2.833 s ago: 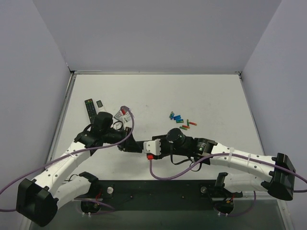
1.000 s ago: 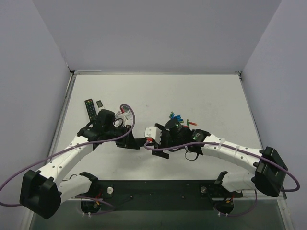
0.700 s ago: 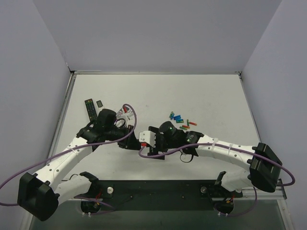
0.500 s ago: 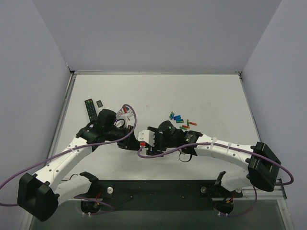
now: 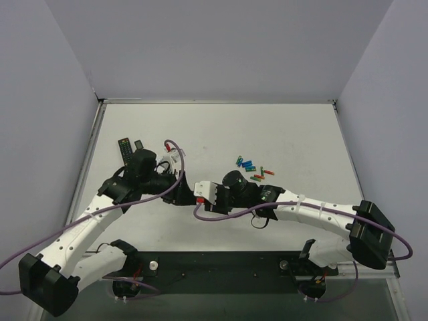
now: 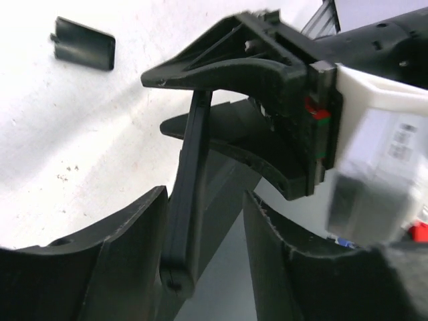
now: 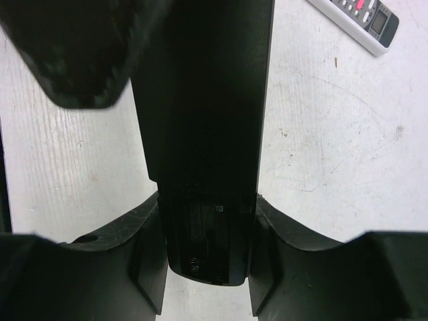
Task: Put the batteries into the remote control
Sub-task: Adjust the remote control.
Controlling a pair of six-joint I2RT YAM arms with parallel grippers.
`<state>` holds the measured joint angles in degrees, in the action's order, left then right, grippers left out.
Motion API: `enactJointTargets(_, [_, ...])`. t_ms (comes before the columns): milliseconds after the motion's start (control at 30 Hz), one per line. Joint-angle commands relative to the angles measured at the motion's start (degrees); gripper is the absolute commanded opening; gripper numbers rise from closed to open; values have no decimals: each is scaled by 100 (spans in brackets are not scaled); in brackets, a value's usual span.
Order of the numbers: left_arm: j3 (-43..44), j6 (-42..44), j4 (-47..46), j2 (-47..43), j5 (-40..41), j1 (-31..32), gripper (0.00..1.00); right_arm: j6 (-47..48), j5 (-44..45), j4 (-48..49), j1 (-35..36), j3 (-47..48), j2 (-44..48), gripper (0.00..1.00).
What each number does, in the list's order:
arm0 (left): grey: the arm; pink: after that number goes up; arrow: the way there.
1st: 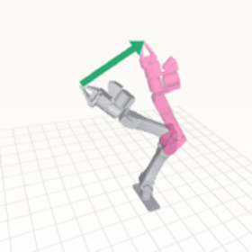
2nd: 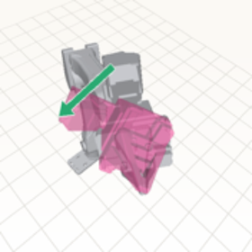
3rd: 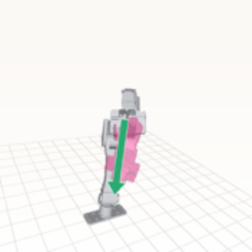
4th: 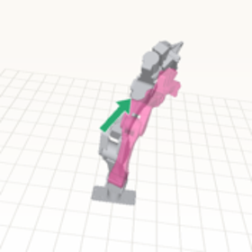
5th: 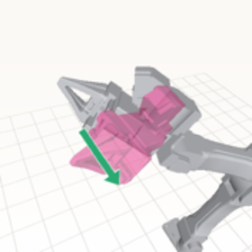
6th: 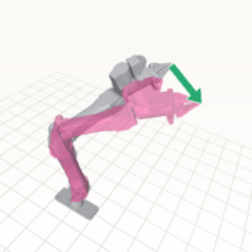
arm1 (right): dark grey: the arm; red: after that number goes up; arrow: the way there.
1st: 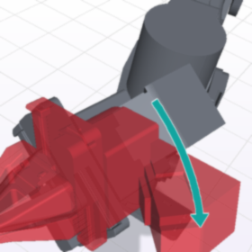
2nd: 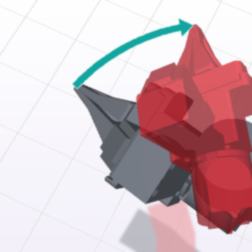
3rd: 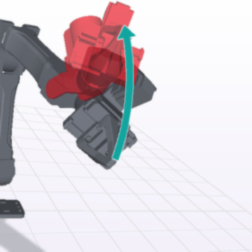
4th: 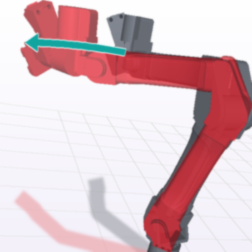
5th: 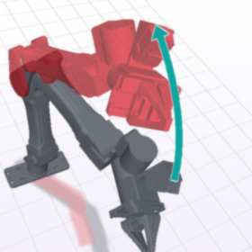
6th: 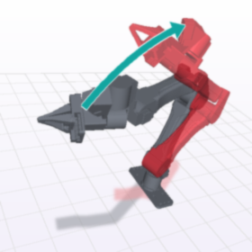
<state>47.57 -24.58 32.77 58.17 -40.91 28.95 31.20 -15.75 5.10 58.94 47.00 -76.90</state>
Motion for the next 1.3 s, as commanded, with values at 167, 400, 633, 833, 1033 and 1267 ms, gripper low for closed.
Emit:
enactJointTargets(167, [8,-1021,-1419,-1316,1690,32,81,-1940,370,1238,30,-490,650,0])
enactJointTargets(400, [-1389,-2568,-3144,-2432,3524,470,82,-3084,819,1388,83,-403,642,0])
enactJointTargets(633, [-1988,-2509,-4128,-2426,4740,1367,82,-3603,915,1379,249,-244,536,0])
enactJointTargets(833, [-2427,-2271,-5403,-1942,5540,2018,78,-3796,1030,1353,346,-156,422,0])
enactJointTargets(1033, [-2788,-2227,-6580,-1547,5927,2264,61,-3981,1241,1335,355,-183,422,0])
enactJointTargets(1267, [-2947,-2174,-7092,-1264,6041,2352,21,-4034,1223,1423,355,-314,448,15])
